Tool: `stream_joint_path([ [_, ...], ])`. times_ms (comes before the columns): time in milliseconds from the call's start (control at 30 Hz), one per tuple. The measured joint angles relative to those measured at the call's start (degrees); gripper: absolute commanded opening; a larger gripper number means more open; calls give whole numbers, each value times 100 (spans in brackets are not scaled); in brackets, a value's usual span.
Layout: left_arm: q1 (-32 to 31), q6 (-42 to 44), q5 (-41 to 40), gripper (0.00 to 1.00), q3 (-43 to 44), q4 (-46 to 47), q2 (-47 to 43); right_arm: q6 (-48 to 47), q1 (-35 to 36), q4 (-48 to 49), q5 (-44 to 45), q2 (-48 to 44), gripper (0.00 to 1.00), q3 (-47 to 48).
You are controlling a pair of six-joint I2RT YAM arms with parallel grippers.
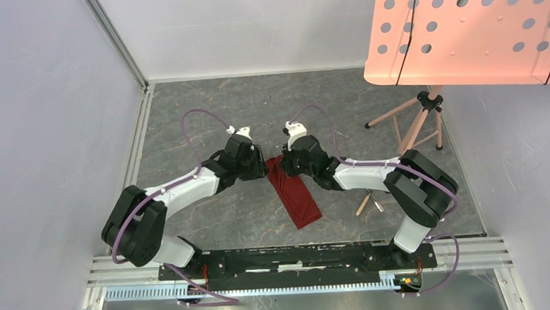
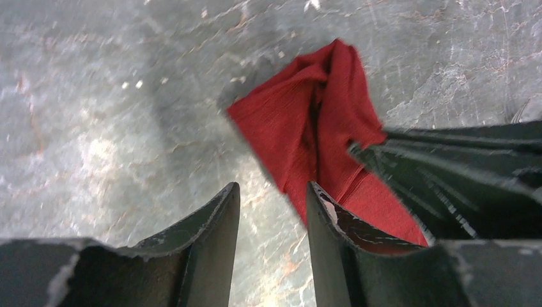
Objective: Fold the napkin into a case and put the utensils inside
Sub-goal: Pick up the top corner of the smaller rectangle folded napkin from the folded napkin.
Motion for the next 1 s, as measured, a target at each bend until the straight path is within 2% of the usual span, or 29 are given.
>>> stream_joint_path([
  [100,-269,267,-310,49,382,-2,367,61,-39,52,-160,-4,0,-42],
  [300,-745,741,-925,37,1182,-170,1215,146,-133,168,-350,-50,0,-122],
  [633,-957,914,-1530,33,1495,-501,1698,214,-179,262,-457,-68,0,-210],
  [700,-957,914,-1580,29,1558,-564,1757,234,-179,278,-470,-68,0,-210],
  [900,-957,920,-1683,10,1676,-688,1801,238,-179,297,-619,-68,0,-210],
  [1000,-957,925,-1709,6,1679,-686,1801,234,-179,297,-708,-63,0,-210],
])
